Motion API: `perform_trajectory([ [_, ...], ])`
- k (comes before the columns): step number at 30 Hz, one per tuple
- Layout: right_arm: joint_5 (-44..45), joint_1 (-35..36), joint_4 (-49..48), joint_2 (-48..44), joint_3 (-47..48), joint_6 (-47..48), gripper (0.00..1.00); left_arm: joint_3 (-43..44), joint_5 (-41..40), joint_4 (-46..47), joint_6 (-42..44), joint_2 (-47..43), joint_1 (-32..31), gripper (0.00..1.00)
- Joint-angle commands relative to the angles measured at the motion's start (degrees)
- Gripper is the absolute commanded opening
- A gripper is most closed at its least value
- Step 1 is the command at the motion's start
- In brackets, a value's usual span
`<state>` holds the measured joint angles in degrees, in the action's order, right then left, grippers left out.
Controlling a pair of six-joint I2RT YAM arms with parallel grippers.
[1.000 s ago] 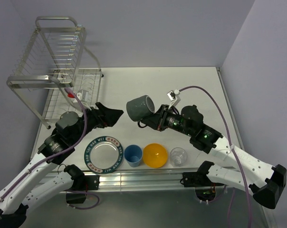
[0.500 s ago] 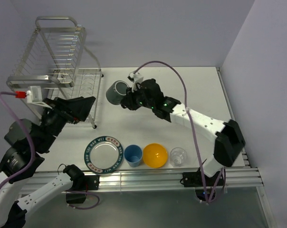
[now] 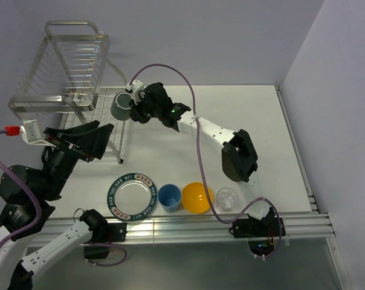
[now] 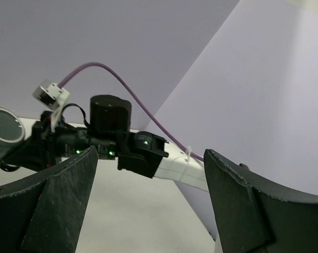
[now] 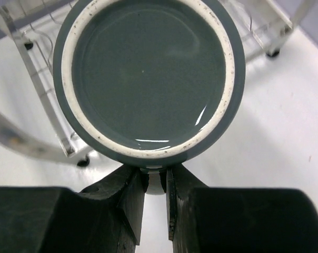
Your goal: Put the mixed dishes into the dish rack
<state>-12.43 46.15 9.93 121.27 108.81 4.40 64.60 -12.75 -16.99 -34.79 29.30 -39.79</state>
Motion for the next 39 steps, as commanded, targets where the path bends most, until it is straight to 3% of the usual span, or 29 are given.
perform_trajectory([
  [1, -3.2, 1.2, -1.6, 3.1, 11.9, 4.9, 0.00, -2.0, 1.6, 4.0, 1.7, -1.3, -0.1, 0.88],
  [5, -4.8, 2.2, -0.9, 9.3, 19.3, 6.1, 0.00, -2.5, 2.5, 4.6, 1.4, -1.7, -0.1, 0.88],
  [20, -8.7, 5.2, -8.4, 20.7, 27.4, 3.9, 0.00, -2.6, 3.6, 5.1, 0.7, -2.8, -0.1, 0.87],
  [39, -8.1, 6.4, -11.2, 28.1, 33.7, 2.4, 0.00, -3.3, 4.1, 5.8, 0.2, -3.5, -0.1, 0.87],
])
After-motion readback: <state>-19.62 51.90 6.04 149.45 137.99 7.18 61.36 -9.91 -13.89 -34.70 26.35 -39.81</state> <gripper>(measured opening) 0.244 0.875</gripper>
